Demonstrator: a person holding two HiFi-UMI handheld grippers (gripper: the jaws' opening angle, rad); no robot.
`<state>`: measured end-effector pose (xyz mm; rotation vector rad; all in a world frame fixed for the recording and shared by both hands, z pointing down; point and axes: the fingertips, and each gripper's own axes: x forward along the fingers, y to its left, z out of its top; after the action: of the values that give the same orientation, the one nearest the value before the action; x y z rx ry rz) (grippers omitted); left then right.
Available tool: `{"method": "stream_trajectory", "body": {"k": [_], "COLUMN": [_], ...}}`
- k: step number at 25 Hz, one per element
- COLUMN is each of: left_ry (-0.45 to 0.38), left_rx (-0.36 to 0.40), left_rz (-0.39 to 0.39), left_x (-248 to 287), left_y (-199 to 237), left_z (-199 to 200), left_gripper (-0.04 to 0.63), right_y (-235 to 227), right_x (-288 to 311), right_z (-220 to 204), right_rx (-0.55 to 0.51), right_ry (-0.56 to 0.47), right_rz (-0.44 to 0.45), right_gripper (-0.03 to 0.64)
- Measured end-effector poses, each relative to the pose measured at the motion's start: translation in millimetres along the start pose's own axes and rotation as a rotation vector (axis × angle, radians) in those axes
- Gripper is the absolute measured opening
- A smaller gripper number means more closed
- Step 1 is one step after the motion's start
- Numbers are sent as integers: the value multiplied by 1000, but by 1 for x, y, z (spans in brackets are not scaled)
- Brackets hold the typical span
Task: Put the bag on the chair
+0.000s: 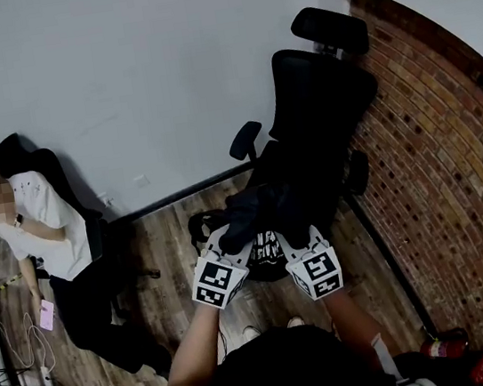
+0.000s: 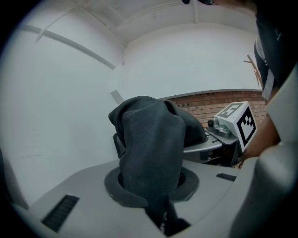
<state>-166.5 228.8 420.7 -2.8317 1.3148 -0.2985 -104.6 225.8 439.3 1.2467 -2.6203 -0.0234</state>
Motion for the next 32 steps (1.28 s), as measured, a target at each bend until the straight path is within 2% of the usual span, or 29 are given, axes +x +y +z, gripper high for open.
{"method": "stream_trajectory", "body": {"k": [3, 8, 12, 22, 32], "left_ry": [-28, -22, -40, -35, -35], "left_rx": [-23, -9, -43, -26, -66], "left_rz": [-24, -58, -104, -102, -118], "left_x": [-5, -3, 7, 61, 126], "left_y": [6, 7, 8, 37, 57], "left_z": [4, 5, 14, 27, 33], "left_gripper": [77, 77, 78, 78, 78], "right_y": [6, 4, -6, -56, -116], "right_x": [3, 2, 6, 43, 77], "right_z": [7, 8, 10, 22, 18], "right_rx": [4, 21, 28, 23, 16], "right_ry": [-13, -26, -30, -57, -44], "right_rz": [-34, -68, -86, -88, -80], "right_gripper": [41, 41, 41, 41, 41]}}
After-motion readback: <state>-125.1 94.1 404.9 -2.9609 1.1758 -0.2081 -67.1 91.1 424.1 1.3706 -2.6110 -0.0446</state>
